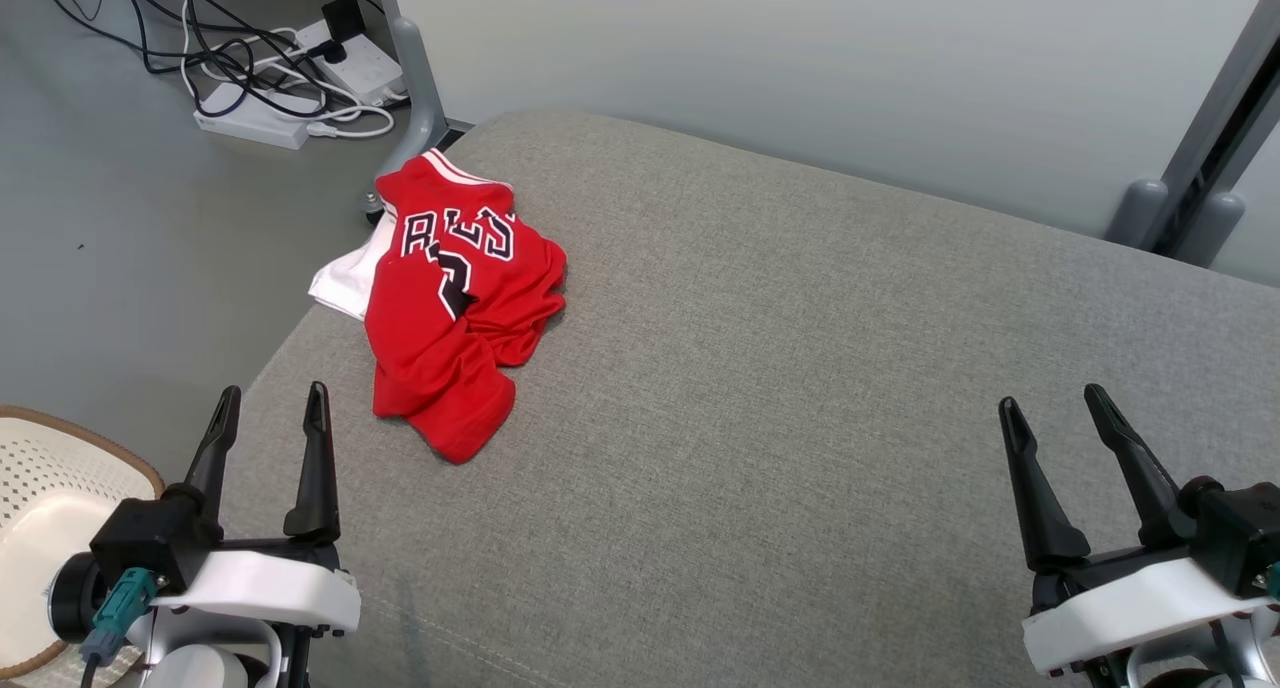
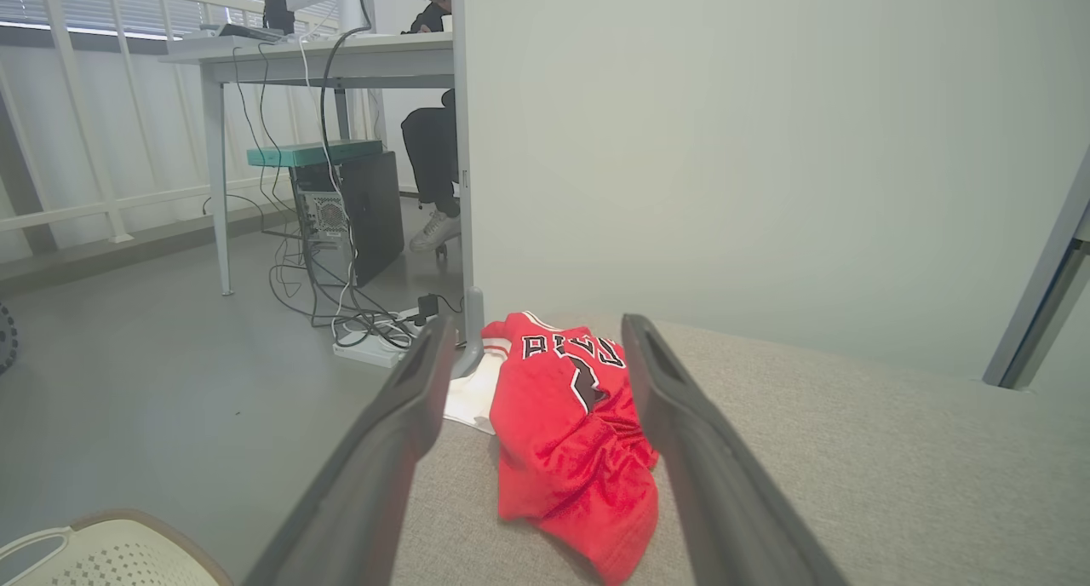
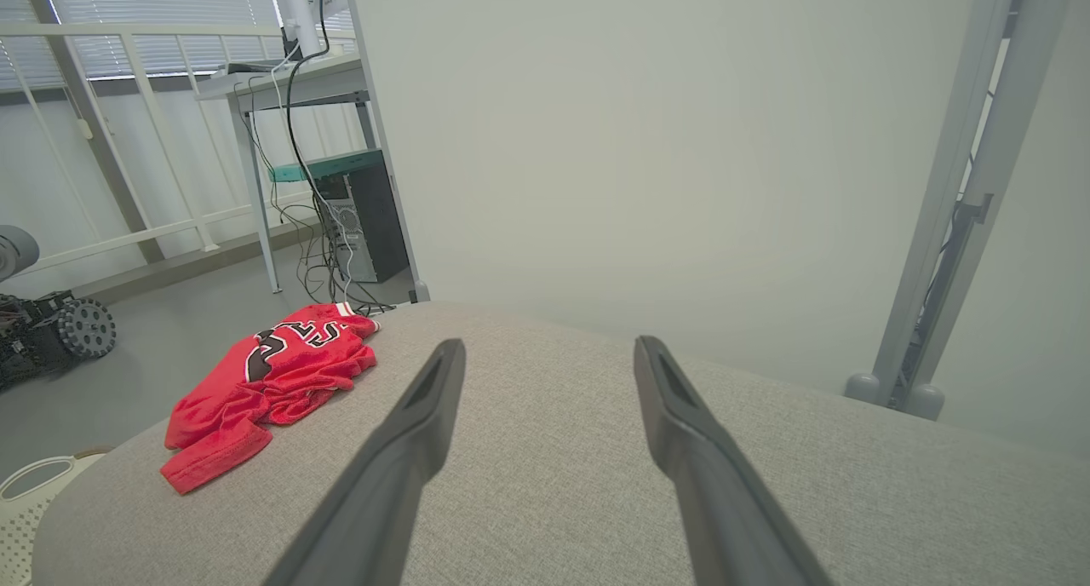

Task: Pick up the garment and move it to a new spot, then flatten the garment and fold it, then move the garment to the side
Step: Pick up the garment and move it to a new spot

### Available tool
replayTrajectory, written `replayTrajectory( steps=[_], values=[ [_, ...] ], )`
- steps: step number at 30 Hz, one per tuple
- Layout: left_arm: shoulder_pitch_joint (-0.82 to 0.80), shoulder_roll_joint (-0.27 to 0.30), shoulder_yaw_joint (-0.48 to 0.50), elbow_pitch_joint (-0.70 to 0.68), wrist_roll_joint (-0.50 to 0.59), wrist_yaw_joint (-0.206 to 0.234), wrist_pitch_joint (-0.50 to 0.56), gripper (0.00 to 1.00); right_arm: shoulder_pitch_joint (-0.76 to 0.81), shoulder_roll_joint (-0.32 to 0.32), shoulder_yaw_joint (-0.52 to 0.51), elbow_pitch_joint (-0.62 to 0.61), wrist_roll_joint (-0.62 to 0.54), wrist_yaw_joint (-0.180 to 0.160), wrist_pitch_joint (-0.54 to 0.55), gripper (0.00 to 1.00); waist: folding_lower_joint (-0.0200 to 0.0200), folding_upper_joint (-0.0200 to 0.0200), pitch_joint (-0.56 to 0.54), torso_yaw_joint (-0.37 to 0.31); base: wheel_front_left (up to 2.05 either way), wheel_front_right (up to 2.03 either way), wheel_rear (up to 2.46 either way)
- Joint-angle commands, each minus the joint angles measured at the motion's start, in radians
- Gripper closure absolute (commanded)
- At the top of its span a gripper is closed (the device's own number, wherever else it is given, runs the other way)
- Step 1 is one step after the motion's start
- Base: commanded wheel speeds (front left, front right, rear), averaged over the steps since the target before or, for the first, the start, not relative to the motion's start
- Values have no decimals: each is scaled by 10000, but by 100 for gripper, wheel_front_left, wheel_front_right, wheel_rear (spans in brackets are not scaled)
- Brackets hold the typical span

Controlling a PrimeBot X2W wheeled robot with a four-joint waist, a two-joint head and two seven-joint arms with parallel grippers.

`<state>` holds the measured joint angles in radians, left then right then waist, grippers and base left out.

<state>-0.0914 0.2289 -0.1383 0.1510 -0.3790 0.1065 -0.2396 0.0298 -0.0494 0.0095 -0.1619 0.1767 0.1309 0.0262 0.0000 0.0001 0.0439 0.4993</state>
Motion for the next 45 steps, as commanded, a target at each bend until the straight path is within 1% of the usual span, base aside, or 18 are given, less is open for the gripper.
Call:
replayTrajectory(
  steps=[1,8,12,13,14,15,16,19,25,30,35,36,37,38,42,43,45],
  values=[
    [-197,18,9,28,-17,-33,-66,0,-77,-40,-27,-21,-41,-4,-6,0,0,-1,24,19,0,0,0],
    [-716,-164,60,9,-147,-83,-169,0,-214,-41,-85,-148,-94,-4,78,0,0,-1,351,-13,0,0,0],
    [-1540,-355,275,187,-276,-99,-208,0,-470,-135,67,-355,-244,-4,280,0,0,-1,878,-286,0,0,0],
    [-1540,-355,275,187,-276,-99,-208,0,-470,-135,67,-355,-244,-4,280,0,0,-1,878,-286,0,0,0],
    [-2020,-383,352,587,-294,-115,-217,0,-673,-186,175,-456,-282,-4,377,0,0,-1,1231,-529,0,0,0],
    [-2020,-383,352,587,-294,-115,-217,0,-673,-186,175,-456,-282,-4,377,0,0,-1,1231,-529,0,0,0],
    [-2298,-442,407,850,-414,-176,-226,0,-803,-228,239,-493,-314,-4,442,0,0,-1,1434,-678,0,0,0],
    [-3113,-433,613,1930,-661,-313,-230,0,-1163,-397,465,-597,-296,-5,564,0,0,-1,2096,-1142,0,0,0],
    [-4525,-491,709,4942,-1246,-993,-62,0,-1690,-633,597,-643,-349,-4,684,0,0,-1,3228,-1761,0,0,0],
    [-5373,-493,738,7363,-1557,-1494,41,0,-1902,-741,626,-591,-331,-4,659,0,0,-1,3742,-2001,0,0,0],
    [-5917,-566,723,9110,-1785,-1802,108,0,-2033,-788,625,-515,-255,-4,610,0,0,-1,3924,-2061,0,0,0],
    [-5973,-571,687,9340,-1755,-1855,84,8,-2032,-800,617,-486,-243,-4,595,0,0,-1,3907,-2056,0,0,0],
    [-6006,-561,658,9546,-1743,-1895,57,53,-2024,-799,614,-461,-233,-4,586,0,0,-1,3883,-2052,0,0,0],
    [-6039,-563,635,9707,-1740,-1953,10,100,-2033,-790,614,-437,-222,-4,585,0,0,-1,3859,-2048,0,0,0],
    [-6173,-347,592,9622,-1502,-2018,-231,100,-2020,-760,505,-315,-182,-4,484,0,0,-1,3579,-2038,0,0,0],
    [-6159,-276,629,9426,-1423,-1981,-254,100,-1993,-743,453,-296,-211,-4,435,0,0,-1,3478,-2039,0,0,0],
    [-5991,-129,824,8592,-1181,-1804,-271,100,-1900,-702,360,-257,-204,-4,362,0,0,-1,3252,-2039,0,0,0]
  ],
)
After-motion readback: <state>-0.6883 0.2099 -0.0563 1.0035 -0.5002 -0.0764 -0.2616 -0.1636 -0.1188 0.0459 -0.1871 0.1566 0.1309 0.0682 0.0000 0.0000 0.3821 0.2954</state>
